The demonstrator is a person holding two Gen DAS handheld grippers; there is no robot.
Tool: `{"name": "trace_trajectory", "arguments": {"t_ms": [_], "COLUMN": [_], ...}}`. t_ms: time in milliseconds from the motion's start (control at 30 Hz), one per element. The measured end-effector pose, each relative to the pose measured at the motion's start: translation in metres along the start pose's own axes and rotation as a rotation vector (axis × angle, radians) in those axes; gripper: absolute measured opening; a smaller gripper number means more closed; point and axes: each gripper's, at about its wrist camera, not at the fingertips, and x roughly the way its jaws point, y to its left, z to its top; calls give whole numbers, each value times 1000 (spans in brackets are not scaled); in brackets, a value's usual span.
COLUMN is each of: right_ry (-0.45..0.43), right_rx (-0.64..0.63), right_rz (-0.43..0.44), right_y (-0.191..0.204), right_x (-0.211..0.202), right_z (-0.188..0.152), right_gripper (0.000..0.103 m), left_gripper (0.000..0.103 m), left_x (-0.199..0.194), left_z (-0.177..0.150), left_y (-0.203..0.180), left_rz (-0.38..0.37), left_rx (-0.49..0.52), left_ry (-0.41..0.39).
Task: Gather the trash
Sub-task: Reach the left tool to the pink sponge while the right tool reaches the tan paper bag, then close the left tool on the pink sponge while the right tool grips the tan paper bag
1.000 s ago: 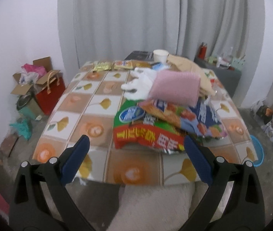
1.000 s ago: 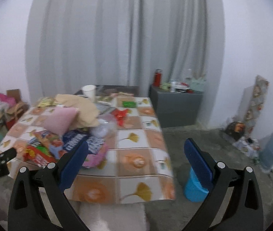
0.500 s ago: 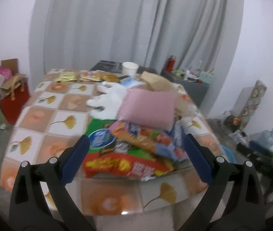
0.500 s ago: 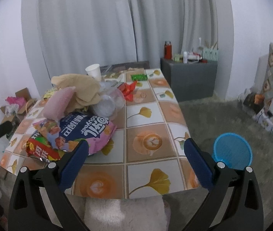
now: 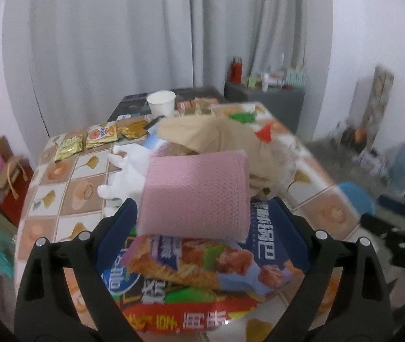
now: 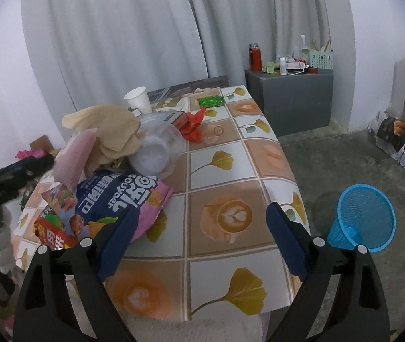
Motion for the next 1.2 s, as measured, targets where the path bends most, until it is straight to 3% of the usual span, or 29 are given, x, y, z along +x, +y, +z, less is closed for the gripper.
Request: {"name": "trace_trajectory", "arguments": {"t_ms": [200,333,433,567,800,1100,1200], "right_ry": [-9,24,111,193,271,359,376], "right_rx": [21,80,100,104,-16,-155,-193], "right_rz": [61,230,397,515,524,516,496], "right_y": [-7,-9,-1,16,56,87,97], "right_x": [9,23,51,87,134,142,138], "right_z": [21,51,79,104,134,127,124], "right_gripper": [89,87,85,83,80,56,40], "left_gripper": [89,75,63,50,34,30,30], "left_x": [42,52,51,48,37,14,8], "left_z": [0,-2,-3,-8,-13,-12,-11], "left_y": [-22,-25,-25,-28,-27,-12,-3], "left_rz": [154,223,262,281,300,282,254], "left_rx": [144,173,172,195,202,113,68], "left_ry": [73,82,75,60,8,-62,-74]}}
